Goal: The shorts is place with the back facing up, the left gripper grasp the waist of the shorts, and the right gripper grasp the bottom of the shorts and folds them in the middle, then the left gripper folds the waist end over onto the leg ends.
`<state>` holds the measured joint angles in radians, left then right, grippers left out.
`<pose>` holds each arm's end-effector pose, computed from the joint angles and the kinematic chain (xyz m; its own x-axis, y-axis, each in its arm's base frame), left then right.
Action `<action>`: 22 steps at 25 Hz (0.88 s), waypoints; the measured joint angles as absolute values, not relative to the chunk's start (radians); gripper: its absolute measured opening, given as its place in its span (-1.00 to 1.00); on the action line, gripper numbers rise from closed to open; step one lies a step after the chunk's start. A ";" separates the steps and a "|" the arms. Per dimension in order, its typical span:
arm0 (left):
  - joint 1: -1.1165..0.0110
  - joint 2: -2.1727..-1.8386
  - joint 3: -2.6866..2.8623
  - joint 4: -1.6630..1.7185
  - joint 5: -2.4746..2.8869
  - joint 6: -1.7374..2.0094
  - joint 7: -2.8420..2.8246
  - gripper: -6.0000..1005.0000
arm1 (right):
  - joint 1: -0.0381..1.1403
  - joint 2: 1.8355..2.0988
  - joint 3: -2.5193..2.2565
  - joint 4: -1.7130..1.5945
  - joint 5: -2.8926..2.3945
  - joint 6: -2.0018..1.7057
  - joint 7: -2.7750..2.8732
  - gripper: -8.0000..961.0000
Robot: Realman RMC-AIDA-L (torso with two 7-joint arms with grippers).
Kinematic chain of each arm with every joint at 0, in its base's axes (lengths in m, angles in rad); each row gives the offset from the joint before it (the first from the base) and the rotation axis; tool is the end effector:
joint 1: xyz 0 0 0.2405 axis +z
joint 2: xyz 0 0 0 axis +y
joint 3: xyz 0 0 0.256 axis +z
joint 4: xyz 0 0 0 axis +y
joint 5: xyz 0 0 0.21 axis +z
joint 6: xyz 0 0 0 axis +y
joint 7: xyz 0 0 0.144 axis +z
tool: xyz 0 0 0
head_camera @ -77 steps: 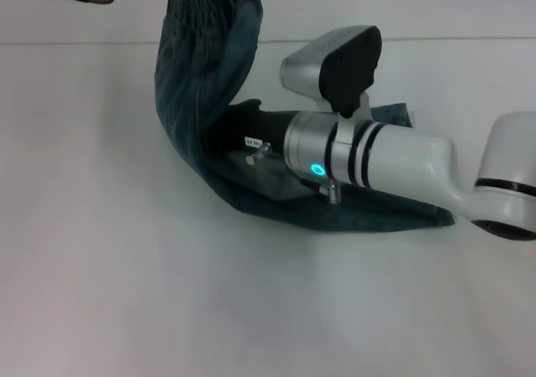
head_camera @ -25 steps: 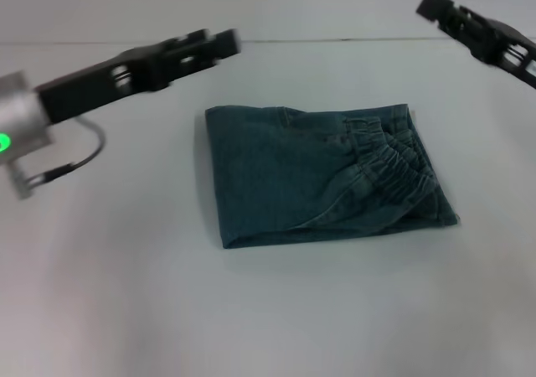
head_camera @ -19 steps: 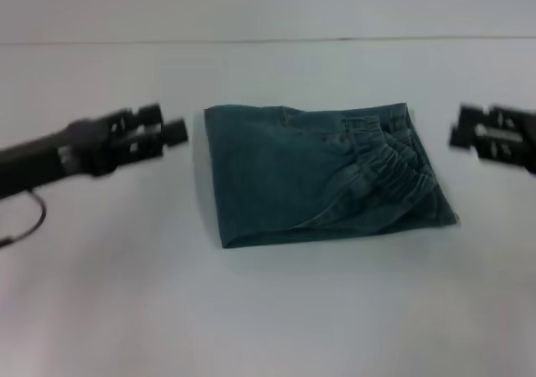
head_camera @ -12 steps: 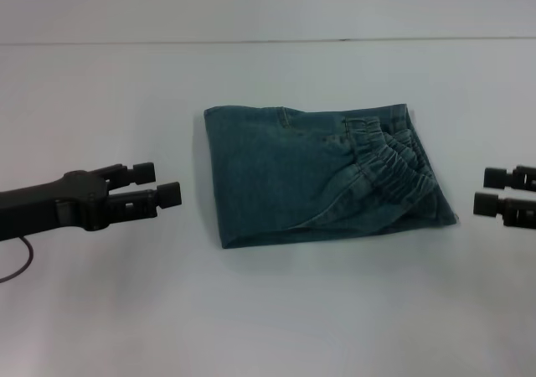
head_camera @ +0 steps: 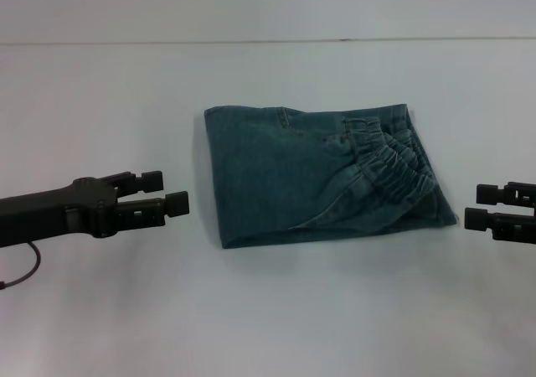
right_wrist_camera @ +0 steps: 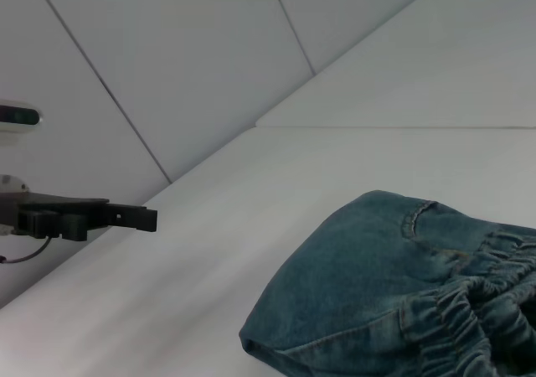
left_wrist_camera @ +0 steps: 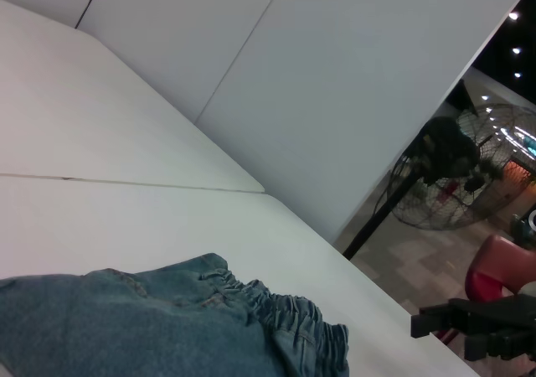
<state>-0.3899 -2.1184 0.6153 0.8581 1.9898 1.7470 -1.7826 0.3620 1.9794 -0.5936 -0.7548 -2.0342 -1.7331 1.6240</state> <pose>-0.2736 0.2905 0.0289 0.5446 0.6131 0.5723 0.7085 -0.7015 0.0774 0.3190 0.2823 0.0643 0.6427 -0.5681 -0.5141 -0.6906 -0.7201 -0.0676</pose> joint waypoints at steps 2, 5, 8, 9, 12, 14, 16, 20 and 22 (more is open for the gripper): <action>-0.391 -2.118 0.616 0.858 1.990 1.750 -1.784 0.86 | 0.363 1.979 -0.594 -0.755 -2.035 -1.731 1.624 0.53; -0.391 -2.118 0.620 0.856 1.991 1.753 -1.784 0.86 | 0.362 1.979 -0.594 -0.755 -2.036 -1.726 1.624 0.52; -0.391 -2.118 0.623 0.856 1.992 1.756 -1.784 0.86 | 0.362 1.979 -0.595 -0.755 -2.036 -1.723 1.624 0.52; -0.391 -2.118 0.625 0.856 1.992 1.757 -1.785 0.86 | 0.361 1.979 -0.597 -0.755 -2.036 -1.723 1.624 0.52; -0.391 -2.118 0.635 0.858 1.994 1.759 -1.786 0.86 | 0.361 1.979 -0.596 -0.755 -2.037 -1.723 1.624 0.52; -0.391 -2.118 0.643 0.860 1.995 1.759 -1.786 0.86 | 0.361 1.979 -0.595 -0.755 -2.037 -1.722 1.624 0.52; -0.391 -2.118 0.649 0.861 1.996 1.759 -1.787 0.86 | 0.361 1.979 -0.597 -0.755 -2.037 -1.722 1.624 0.52; -0.394 -2.118 0.654 0.860 1.998 1.760 -1.787 0.86 | 0.363 1.979 -0.601 -0.754 -2.038 -1.714 1.625 0.52; -0.397 -2.118 0.654 0.860 2.007 1.761 -1.789 0.86 | 0.365 1.980 -0.602 -0.754 -2.039 -1.710 1.625 0.52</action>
